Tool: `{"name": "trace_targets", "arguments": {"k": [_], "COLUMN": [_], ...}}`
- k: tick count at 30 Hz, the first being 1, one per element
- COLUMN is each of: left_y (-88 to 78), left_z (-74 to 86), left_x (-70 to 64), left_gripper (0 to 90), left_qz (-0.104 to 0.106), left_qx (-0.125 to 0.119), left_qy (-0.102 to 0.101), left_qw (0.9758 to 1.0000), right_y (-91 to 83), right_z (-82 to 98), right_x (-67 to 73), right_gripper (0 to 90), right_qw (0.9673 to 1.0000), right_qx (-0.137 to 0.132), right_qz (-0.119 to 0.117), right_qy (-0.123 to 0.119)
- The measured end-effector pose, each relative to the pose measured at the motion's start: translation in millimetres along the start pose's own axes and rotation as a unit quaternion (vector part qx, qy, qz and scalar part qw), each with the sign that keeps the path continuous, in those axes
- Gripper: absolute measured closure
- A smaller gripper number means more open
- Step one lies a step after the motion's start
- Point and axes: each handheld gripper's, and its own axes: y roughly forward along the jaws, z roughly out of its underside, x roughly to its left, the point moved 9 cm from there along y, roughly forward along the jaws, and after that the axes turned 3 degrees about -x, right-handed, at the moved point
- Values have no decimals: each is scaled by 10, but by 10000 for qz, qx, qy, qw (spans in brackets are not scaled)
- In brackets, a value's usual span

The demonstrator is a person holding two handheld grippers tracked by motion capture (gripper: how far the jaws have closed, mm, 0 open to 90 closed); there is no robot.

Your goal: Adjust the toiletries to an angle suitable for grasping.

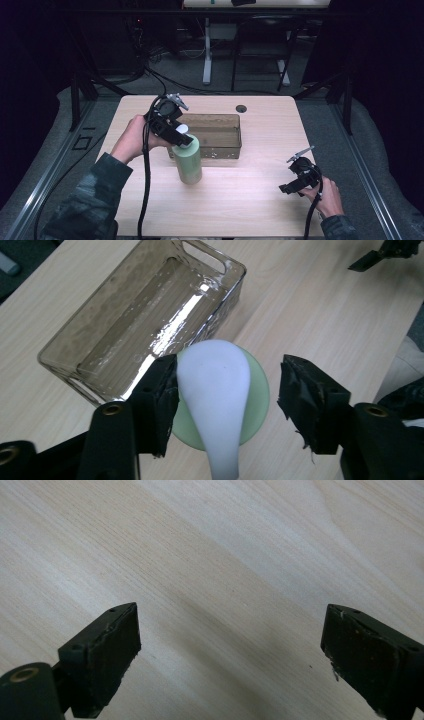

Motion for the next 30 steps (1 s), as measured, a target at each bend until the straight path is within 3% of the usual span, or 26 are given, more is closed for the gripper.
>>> {"name": "trace_targets", "arguments": {"k": [10, 30], "left_y": [19, 4], "left_z": [-36, -43], "left_x": [38, 39], "left_gripper": [619, 630], "left_qz": [-138, -190], "left_qx": [60, 239], "left_qy": [23, 199], "left_qw": [9999, 9993], "right_y": [-6, -12], "right_z": [2, 0], "right_x": [4, -2], "right_gripper": [90, 97], "right_qw": [10000, 10000], "right_qx": [-15, -40], "right_qz": [-16, 21], "right_qy": [12, -3]}}
